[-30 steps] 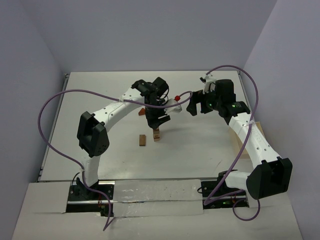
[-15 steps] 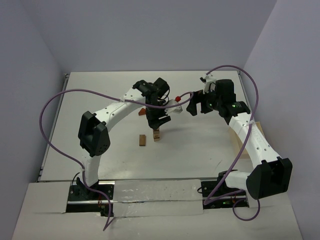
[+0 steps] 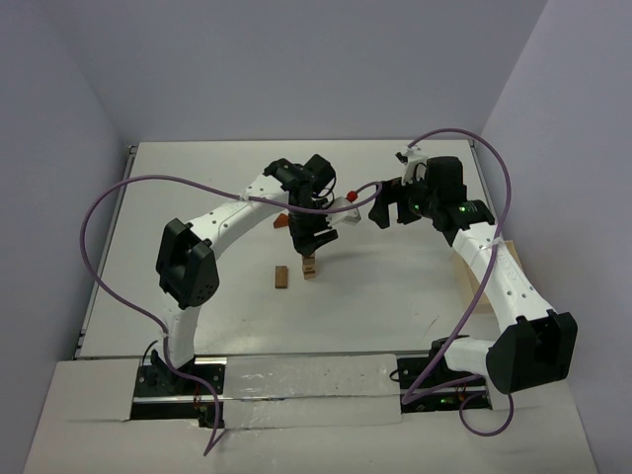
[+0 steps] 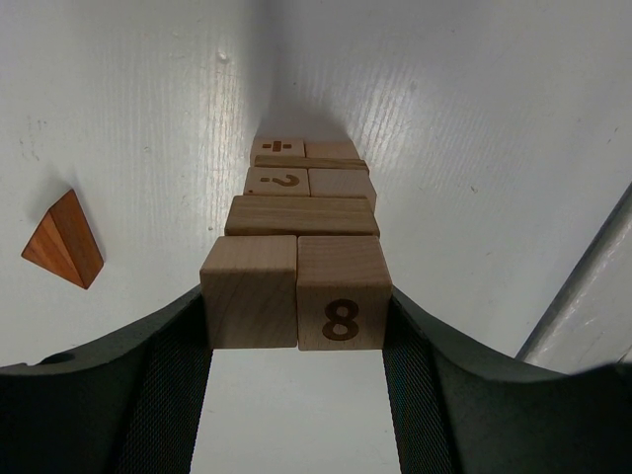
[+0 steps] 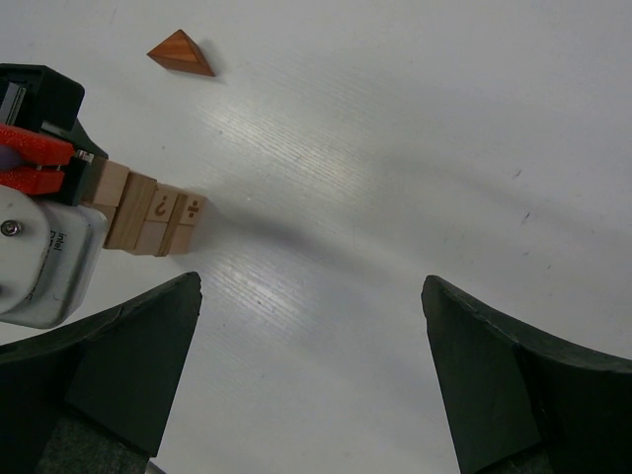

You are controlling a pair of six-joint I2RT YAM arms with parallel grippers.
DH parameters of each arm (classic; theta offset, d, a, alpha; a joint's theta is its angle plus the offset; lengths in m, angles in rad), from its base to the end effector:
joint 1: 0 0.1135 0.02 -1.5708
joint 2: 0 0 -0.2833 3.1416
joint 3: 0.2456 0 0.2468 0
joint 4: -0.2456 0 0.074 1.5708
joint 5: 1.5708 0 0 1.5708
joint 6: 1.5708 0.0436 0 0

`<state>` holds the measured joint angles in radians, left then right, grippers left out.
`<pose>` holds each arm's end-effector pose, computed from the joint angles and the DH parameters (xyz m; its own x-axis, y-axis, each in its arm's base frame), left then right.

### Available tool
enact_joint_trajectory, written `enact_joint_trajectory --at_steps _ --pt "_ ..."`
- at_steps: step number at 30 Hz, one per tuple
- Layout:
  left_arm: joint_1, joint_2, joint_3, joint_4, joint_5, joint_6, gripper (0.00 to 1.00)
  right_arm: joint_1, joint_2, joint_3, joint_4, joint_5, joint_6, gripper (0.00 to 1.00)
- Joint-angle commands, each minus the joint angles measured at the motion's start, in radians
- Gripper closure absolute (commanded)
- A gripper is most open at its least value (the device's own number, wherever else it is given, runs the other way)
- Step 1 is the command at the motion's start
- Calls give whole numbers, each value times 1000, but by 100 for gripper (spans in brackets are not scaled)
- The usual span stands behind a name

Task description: Build the wood block tower

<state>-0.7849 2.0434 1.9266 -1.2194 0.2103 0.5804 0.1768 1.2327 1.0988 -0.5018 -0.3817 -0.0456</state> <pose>0.2913 -0.3039 0.2840 -0.1775 0.9354 -0.3057 0.9840 0.1729 -0.0423 0.2564 0.0623 0.3403 -0.5630 -0.1435 -0.8139 -0.4844 0.8552 0.1843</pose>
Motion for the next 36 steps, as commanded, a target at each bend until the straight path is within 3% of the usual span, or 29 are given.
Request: enact_joint_trajectory --at_steps 1,12,26,36 --pt "-10 6 37 14 -5 -2 59 -7 -18 27 11 -8 1 0" --pt "-8 1 31 8 -6 2 43 -8 -15 30 8 -14 4 0" --pt "-10 -19 28 2 -3 9 1 -9 -2 42 4 -26 9 0" --pt "-11 -71 149 -48 13 0 1 -8 1 44 1 -31 7 0"
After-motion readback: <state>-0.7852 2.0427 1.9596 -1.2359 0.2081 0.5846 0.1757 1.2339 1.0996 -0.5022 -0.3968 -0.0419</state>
